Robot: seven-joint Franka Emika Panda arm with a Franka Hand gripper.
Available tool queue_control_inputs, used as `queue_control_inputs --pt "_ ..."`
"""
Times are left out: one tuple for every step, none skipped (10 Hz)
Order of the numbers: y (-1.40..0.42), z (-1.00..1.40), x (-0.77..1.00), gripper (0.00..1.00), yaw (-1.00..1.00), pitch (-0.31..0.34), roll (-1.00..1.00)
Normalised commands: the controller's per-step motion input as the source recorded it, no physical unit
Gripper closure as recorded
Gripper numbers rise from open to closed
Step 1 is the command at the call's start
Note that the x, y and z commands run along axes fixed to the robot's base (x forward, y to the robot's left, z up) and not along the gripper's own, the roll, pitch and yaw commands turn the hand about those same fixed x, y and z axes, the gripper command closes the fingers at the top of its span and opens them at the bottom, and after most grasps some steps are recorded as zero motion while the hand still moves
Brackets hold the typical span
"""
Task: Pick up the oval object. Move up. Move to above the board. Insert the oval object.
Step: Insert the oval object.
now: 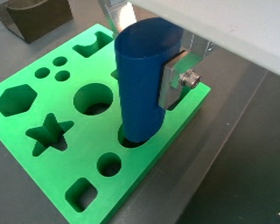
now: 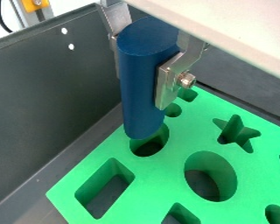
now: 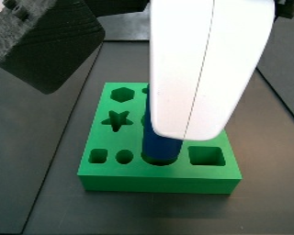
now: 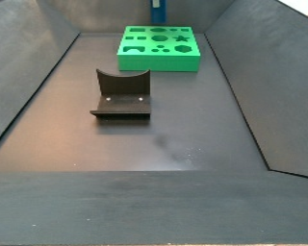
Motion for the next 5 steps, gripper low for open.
queue_control_inputs --pt "0.03 -0.01 0.00 1.00 0.00 -0.007 -0.01" --pt "0.04 -0.15 -0.08 1.00 0.00 -0.011 0.00" --pt "0.04 -0.21 0.00 1.00 0.00 0.000 0.00" --pt "0.11 -0.22 0.00 1.00 0.00 0.000 0.00" --pt "0.08 -0.29 0.00 1.00 0.00 0.000 0.00"
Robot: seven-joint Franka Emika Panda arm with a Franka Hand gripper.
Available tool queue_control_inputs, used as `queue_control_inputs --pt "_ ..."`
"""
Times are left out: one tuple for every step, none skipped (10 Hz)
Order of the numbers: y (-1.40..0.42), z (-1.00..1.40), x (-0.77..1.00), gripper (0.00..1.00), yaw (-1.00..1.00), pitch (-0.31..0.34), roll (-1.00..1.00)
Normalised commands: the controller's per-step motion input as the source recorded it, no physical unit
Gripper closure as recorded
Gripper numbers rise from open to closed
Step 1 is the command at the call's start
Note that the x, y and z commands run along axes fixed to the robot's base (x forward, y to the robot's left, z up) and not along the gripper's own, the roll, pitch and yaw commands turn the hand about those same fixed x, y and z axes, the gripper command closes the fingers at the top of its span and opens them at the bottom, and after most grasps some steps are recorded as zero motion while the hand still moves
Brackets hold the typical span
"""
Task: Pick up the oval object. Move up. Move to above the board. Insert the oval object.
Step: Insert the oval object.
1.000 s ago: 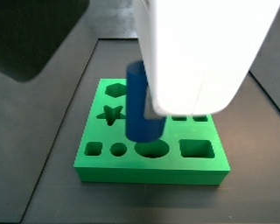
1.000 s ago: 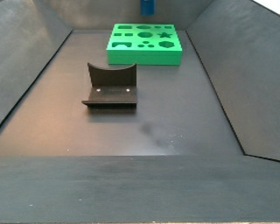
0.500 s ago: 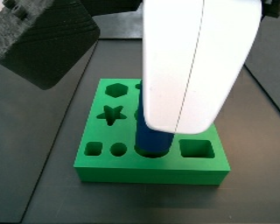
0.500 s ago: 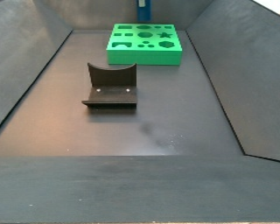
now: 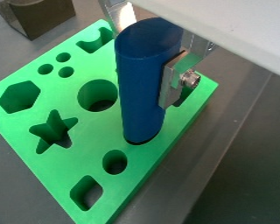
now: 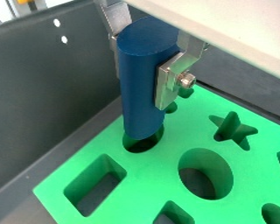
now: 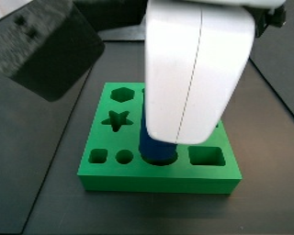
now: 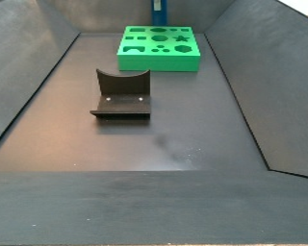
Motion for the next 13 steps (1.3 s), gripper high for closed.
queue_control_inputs --pt "0.06 -0.33 0.01 1.00 0.00 0.000 0.00" --pt "0.00 -0.39 0.03 1.00 0.00 -0.006 0.00" --pt "0.00 -0.44 0.10 1.00 0.00 -0.011 0.00" --pt "0.00 -0.49 0.06 1.00 0.00 -0.010 0.00" --pt "0.00 -0.53 0.01 1.00 -0.01 -0.027 0.00" --pt "0.00 -0.51 0.10 1.00 -0.02 -0.021 0.00" --pt "0.00 -0.49 0.13 1.00 -0.06 -0.041 0.00" --pt "0.00 -0.49 0.25 1.00 -0.16 -0.044 0.01" --pt "0.00 -0.57 0.19 1.00 -0.13 -0.053 0.00" --pt "0.00 -0.67 0.11 1.00 -0.15 -0.111 -0.01" --pt "0.00 -0.77 0.00 1.00 -0.16 -0.163 0.00" --pt "0.00 -0.87 -0.08 1.00 -0.11 -0.161 0.04" --pt "0.00 -0.90 -0.26 1.00 -0.04 -0.139 0.13"
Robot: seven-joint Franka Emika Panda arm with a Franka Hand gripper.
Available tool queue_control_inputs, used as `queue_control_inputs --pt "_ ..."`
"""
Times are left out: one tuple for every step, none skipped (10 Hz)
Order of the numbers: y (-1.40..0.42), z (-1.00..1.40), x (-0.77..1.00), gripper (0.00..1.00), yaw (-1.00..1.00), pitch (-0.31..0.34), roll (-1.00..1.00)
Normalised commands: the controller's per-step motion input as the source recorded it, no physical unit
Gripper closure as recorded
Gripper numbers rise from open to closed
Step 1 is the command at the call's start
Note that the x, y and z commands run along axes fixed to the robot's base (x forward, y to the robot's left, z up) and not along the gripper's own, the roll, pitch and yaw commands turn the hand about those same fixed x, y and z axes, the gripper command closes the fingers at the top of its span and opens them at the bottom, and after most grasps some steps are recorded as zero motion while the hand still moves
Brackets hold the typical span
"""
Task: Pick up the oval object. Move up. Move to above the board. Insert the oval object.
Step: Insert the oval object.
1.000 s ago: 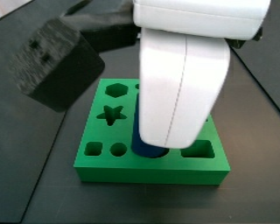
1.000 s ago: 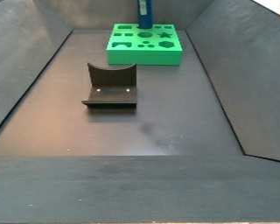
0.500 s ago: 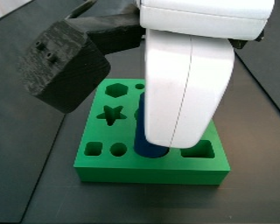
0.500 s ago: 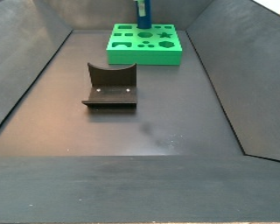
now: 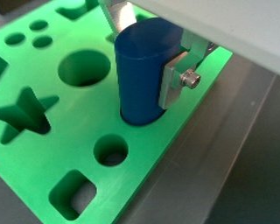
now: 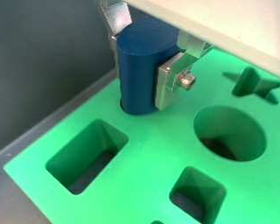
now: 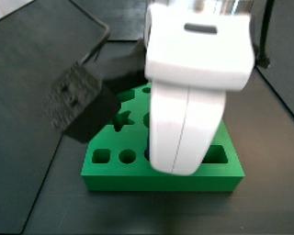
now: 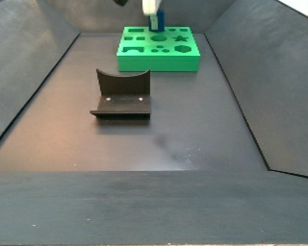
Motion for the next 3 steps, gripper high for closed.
queue_control_inputs --pt "0.00 -0.43 -0.22 1.00 0.00 -0.080 0.09" --pt "0.00 0.00 -0.01 1.00 0.00 -0.036 -0.02" --pt "0.00 0.00 0.00 1.00 0.00 0.000 0.00"
